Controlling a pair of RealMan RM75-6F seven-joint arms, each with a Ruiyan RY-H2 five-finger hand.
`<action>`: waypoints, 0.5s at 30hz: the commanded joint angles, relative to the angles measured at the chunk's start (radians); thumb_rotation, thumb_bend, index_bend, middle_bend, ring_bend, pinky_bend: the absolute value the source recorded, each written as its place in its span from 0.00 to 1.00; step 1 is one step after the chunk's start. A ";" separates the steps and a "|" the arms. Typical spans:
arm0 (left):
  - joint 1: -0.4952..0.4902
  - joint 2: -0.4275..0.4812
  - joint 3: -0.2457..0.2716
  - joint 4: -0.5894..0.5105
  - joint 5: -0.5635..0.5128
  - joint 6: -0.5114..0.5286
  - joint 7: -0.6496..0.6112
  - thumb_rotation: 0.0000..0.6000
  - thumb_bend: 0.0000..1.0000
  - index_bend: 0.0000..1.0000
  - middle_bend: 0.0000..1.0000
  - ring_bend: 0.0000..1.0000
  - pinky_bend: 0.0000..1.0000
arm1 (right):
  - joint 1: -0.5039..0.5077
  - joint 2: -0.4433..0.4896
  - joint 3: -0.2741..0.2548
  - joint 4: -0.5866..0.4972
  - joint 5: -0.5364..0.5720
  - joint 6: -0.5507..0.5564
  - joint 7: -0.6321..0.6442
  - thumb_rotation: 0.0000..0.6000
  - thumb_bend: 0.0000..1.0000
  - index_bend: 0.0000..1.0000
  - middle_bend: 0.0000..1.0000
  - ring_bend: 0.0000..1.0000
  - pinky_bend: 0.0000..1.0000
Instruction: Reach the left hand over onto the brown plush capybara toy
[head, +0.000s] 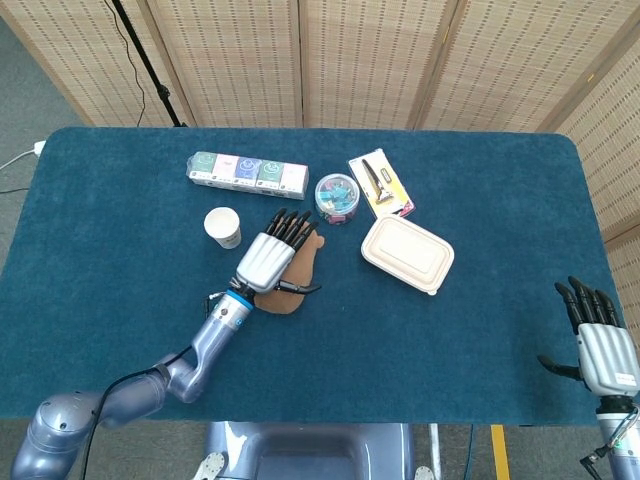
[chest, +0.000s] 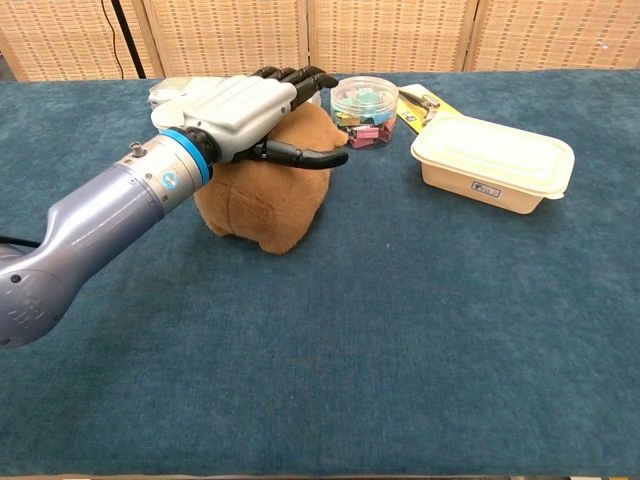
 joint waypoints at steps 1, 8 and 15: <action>-0.012 -0.035 0.003 0.056 0.001 -0.004 -0.030 0.06 0.00 0.00 0.00 0.00 0.00 | -0.001 0.002 0.000 -0.002 -0.003 0.003 0.003 1.00 0.00 0.00 0.00 0.00 0.00; -0.024 -0.072 0.004 0.125 0.007 0.006 -0.079 0.07 0.00 0.00 0.00 0.00 0.00 | 0.000 0.004 -0.002 -0.004 -0.006 0.004 0.008 1.00 0.00 0.00 0.00 0.00 0.00; -0.030 -0.099 0.004 0.170 0.001 0.001 -0.097 0.06 0.00 0.00 0.00 0.00 0.00 | -0.002 0.011 -0.004 -0.012 -0.013 0.008 0.020 1.00 0.00 0.00 0.00 0.00 0.00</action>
